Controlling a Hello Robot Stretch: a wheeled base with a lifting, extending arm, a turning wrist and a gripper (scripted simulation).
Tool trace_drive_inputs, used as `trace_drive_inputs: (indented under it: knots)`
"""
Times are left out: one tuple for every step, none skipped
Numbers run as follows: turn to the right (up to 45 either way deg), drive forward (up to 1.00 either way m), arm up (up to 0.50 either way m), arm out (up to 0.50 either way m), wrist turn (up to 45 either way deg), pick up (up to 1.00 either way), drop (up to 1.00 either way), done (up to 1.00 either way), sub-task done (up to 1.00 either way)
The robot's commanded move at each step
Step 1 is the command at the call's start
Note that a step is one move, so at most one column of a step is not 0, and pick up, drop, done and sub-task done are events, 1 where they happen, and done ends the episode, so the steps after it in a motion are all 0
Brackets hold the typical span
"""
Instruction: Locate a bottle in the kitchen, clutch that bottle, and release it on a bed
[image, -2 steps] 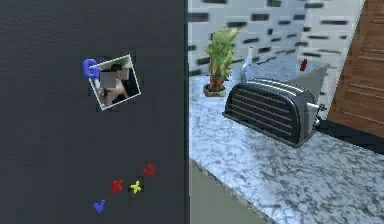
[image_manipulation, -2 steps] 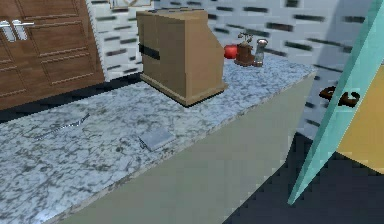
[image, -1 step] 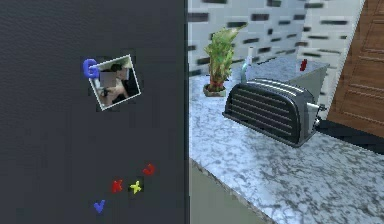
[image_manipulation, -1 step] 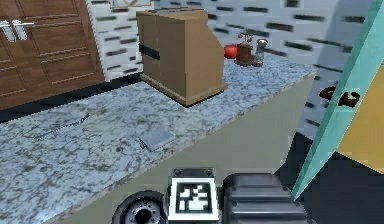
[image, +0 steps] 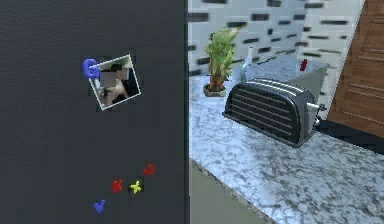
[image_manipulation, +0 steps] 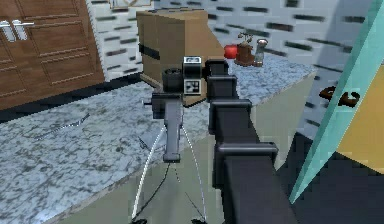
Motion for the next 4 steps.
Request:
trace_drive_inputs:
  knots:
    - [0.0,0.0,0.0,0.0,45.0,0.0,0.0,0.0,0.0]
    - [0.0,0.0,0.0,0.0,45.0,0.0,0.0,0.0,0.0]
    - [0.0,0.0,0.0,0.0,45.0,0.0,0.0,0.0,0.0]
    - [0.0,0.0,0.0,0.0,12.0,0.0,0.0,0.0,0.0]
